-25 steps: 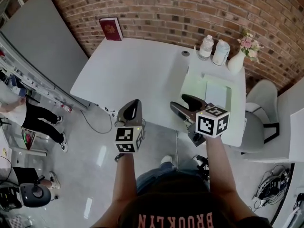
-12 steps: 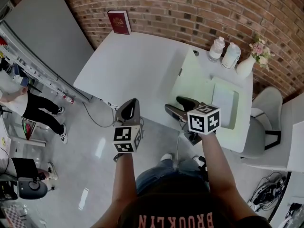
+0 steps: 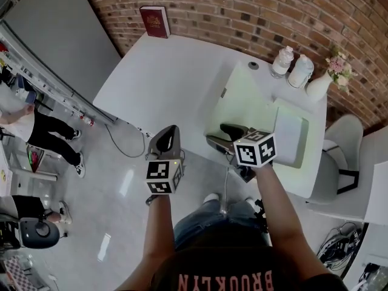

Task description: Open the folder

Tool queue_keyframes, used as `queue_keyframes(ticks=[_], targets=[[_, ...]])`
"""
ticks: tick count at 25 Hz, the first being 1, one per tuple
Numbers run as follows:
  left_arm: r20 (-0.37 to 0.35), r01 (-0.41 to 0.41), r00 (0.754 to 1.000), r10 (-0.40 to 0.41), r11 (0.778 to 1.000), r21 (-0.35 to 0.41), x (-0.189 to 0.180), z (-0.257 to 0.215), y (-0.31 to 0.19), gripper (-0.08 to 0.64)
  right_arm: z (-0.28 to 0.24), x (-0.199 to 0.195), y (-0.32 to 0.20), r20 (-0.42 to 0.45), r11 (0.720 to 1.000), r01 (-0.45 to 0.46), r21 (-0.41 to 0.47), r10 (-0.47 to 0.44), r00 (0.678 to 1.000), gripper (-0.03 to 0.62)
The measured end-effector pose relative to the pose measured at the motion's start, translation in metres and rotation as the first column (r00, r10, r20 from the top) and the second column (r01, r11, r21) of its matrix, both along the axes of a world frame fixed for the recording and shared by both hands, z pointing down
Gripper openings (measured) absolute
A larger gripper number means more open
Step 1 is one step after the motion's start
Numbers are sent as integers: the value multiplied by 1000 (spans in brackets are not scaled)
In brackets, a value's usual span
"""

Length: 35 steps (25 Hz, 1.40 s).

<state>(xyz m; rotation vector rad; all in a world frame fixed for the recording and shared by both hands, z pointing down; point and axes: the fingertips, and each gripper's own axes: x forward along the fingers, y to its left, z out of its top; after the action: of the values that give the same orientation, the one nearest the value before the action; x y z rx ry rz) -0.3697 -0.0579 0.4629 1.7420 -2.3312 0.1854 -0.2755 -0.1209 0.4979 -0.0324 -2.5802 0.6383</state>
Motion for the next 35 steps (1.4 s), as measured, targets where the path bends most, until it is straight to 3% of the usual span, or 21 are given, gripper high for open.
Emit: queue_keyframes(ticks=[10, 22, 30, 35], targets=[[-15, 8, 1000, -8, 999, -35, -13, 12, 2, -2, 43, -17, -5, -102, 1000, 12, -23, -14, 995, 278], [-50, 22, 998, -24, 999, -46, -26, 27, 7, -2, 95, -34, -8, -258, 994, 37, 99, -11, 966, 196], [-69, 41, 997, -44, 998, -50, -32, 33, 12, -2, 131, -41, -7, -373, 982, 73, 176, -2, 928, 192], [-77, 50, 996, -54, 997, -53, -35, 36, 16, -2, 151, -40, -7, -485, 954, 141, 266, 7, 874, 183]])
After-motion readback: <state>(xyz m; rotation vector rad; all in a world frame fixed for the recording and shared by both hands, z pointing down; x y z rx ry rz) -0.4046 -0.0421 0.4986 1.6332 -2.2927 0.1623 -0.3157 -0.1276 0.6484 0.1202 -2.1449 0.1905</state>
